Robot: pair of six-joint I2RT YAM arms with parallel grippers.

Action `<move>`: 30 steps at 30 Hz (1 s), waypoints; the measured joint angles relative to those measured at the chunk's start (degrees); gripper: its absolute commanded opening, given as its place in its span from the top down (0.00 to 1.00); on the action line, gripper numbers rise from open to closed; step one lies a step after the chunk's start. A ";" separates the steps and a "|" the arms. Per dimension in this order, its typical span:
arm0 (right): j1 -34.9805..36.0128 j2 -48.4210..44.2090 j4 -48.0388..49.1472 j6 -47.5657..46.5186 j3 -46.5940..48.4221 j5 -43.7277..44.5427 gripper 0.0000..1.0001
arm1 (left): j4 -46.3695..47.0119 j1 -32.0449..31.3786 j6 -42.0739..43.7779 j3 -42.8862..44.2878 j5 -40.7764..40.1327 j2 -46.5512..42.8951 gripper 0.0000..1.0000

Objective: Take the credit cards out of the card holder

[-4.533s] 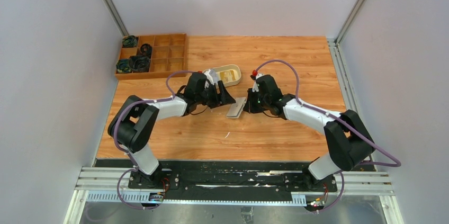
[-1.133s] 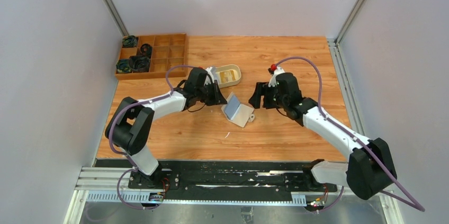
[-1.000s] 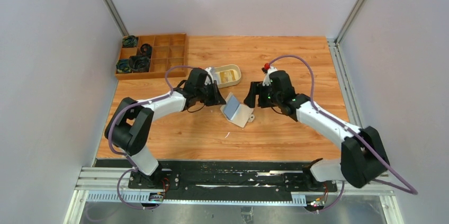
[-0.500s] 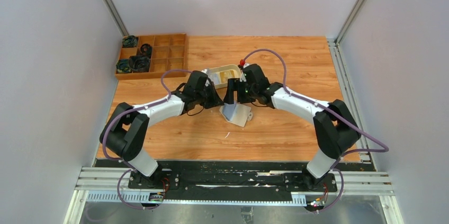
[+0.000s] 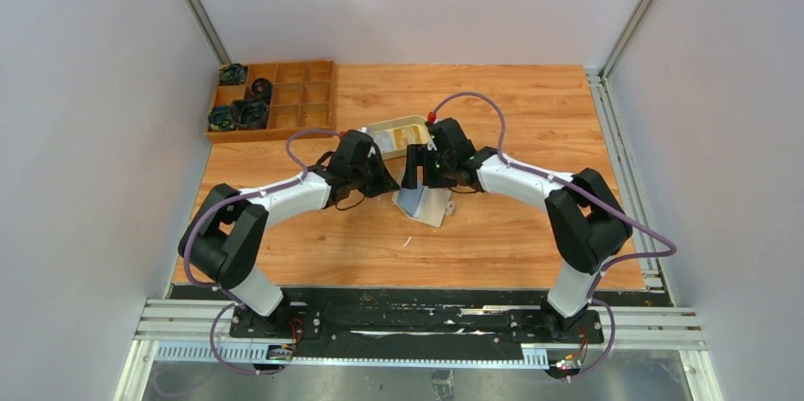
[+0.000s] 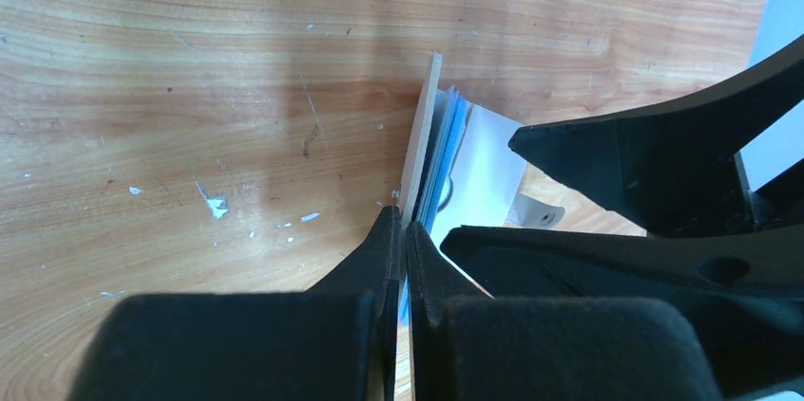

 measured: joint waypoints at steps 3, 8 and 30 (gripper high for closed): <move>0.00 0.85 0.00 0.07 0.00 0.17 0.18 | 0.00 -0.04 -0.46 -0.15 -0.59 0.00 1.00; 0.00 2.60 0.00 0.04 0.00 0.31 0.18 | -0.20 -0.55 -0.66 -0.46 -2.10 0.02 1.00; 0.37 4.09 1.44 -0.02 1.16 1.31 0.18 | -1.46 -0.81 0.90 -0.44 -2.54 0.96 1.00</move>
